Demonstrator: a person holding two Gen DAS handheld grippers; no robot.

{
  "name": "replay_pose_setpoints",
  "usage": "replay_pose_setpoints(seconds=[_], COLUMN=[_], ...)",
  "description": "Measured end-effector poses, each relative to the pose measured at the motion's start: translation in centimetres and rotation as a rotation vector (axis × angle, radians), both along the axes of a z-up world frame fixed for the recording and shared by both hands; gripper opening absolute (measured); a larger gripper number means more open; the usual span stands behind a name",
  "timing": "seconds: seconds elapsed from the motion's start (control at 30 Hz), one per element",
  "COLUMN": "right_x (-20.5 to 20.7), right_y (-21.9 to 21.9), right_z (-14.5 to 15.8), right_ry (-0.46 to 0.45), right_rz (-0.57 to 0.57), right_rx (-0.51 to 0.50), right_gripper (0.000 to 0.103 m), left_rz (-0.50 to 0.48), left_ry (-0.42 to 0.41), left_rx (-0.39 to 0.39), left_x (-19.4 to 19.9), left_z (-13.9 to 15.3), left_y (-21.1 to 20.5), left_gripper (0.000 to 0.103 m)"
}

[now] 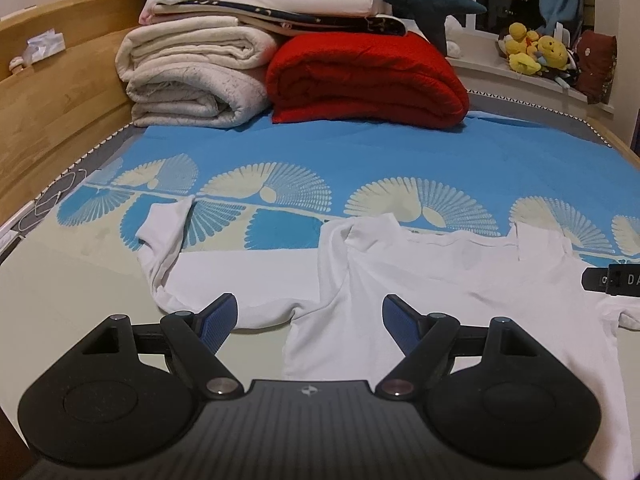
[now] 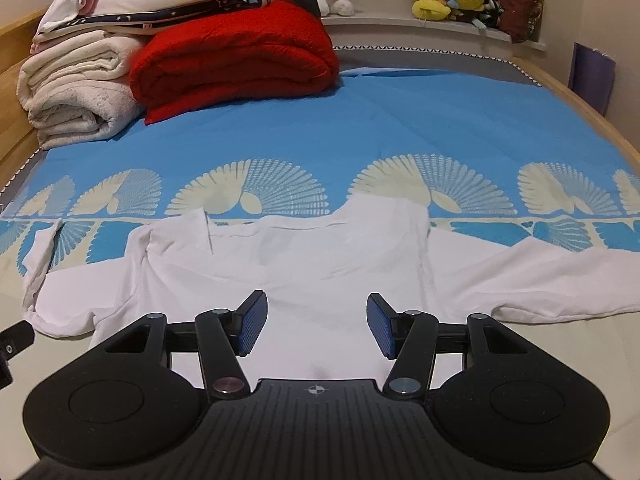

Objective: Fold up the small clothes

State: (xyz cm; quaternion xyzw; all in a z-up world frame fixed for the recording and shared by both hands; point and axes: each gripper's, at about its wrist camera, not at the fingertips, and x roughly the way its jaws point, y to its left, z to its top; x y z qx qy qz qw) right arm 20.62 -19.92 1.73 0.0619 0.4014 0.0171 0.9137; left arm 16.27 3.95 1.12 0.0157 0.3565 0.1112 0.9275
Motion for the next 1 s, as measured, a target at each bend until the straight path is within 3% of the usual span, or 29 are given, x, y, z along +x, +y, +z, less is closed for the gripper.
replay_pose_setpoints(seconds=[0.17,0.9,0.97,1.0], right_x=[0.1,0.4,0.5,0.5], right_y=[-0.3,1.0,1.2,1.2], right_z=[-0.1,-0.4,-0.3,-0.2], right_ry=[0.007,0.004,-0.001,-0.003], right_rz=[-0.003,0.021,0.024,0.026], right_rx=[0.005,-0.006,-0.006,-0.004], right_gripper=[0.057,0.056,0.056,0.054], left_rz=[-0.008,-0.023,-0.01,-0.004], left_ry=[0.036,0.055,0.047,0.045], left_rx=[0.005,-0.029,-0.027,-0.028], left_x=[0.2,-0.1,-0.1,-0.2], left_z=[-0.7,-0.8,-0.7,-0.6], left_y=[-0.6,-0.4,-0.3,-0.2], left_gripper=[0.084,0.084,0.076,0.066])
